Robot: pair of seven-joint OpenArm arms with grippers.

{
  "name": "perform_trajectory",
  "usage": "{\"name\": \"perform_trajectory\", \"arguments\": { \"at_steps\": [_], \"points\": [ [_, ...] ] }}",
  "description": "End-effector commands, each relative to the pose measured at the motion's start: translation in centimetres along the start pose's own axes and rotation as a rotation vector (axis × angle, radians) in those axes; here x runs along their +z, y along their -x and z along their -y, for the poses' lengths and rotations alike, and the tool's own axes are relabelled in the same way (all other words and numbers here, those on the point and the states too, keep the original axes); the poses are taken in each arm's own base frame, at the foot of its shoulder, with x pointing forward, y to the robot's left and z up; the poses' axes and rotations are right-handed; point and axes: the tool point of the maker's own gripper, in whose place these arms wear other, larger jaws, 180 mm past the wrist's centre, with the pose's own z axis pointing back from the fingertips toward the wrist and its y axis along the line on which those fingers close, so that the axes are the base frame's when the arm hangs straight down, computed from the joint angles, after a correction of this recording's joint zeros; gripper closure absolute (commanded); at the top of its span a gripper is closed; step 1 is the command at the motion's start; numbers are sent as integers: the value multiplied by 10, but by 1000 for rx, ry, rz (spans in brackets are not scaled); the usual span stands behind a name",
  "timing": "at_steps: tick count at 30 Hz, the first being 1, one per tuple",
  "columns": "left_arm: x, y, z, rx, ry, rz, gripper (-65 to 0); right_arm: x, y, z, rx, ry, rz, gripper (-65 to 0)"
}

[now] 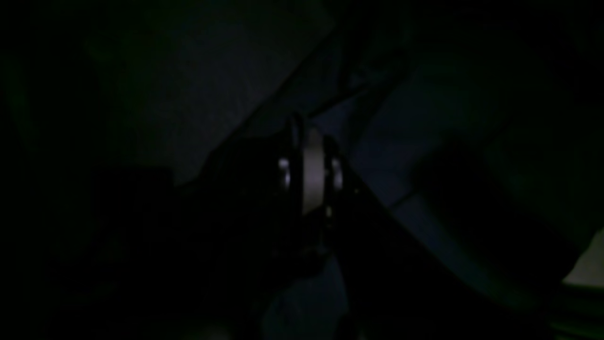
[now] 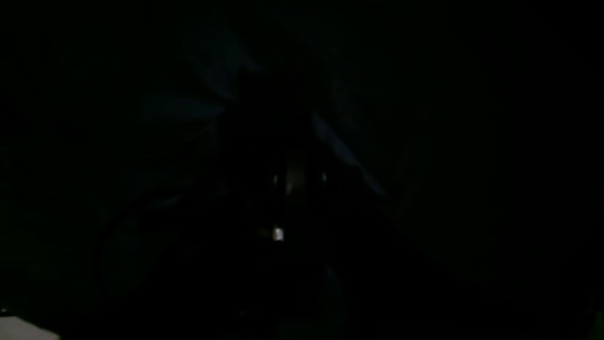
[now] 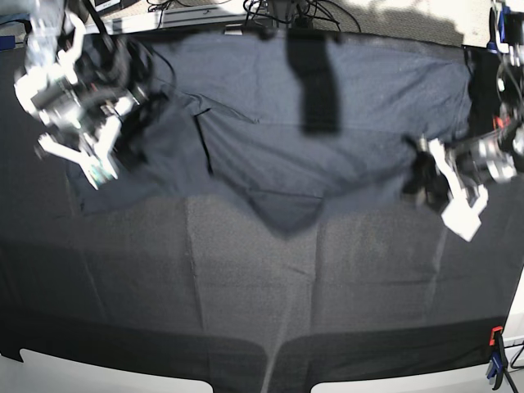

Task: Layout the t-shirt on the table in an organized manner, then fold the t-shirt properly
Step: 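Lift the side edges with both grippers and fold them toward the collar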

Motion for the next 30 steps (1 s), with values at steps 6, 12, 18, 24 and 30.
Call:
{"name": "perform_trajectory", "arguments": {
  "at_steps": [6, 12, 18, 24, 30],
  "points": [
    [8, 4, -4, -28, -42, -27, 0, 18, 15, 15, -9, 52, -5, 0],
    [10, 23, -4, -24, -41, -132, 0, 26, 21, 13, -53, 6, 14, 0],
    [15, 50, -4, -20, -42, -284, 0, 30, 27, 18, -61, 4, -3, 0],
    [18, 59, 0, 2, -23, -341, 0, 31, 34, 14, -53, -9, -22, 0],
    [22, 55, -4, -3, -21, -339, 0, 33, 47, 3, -47, -39, -50, 0]
  ]
}}
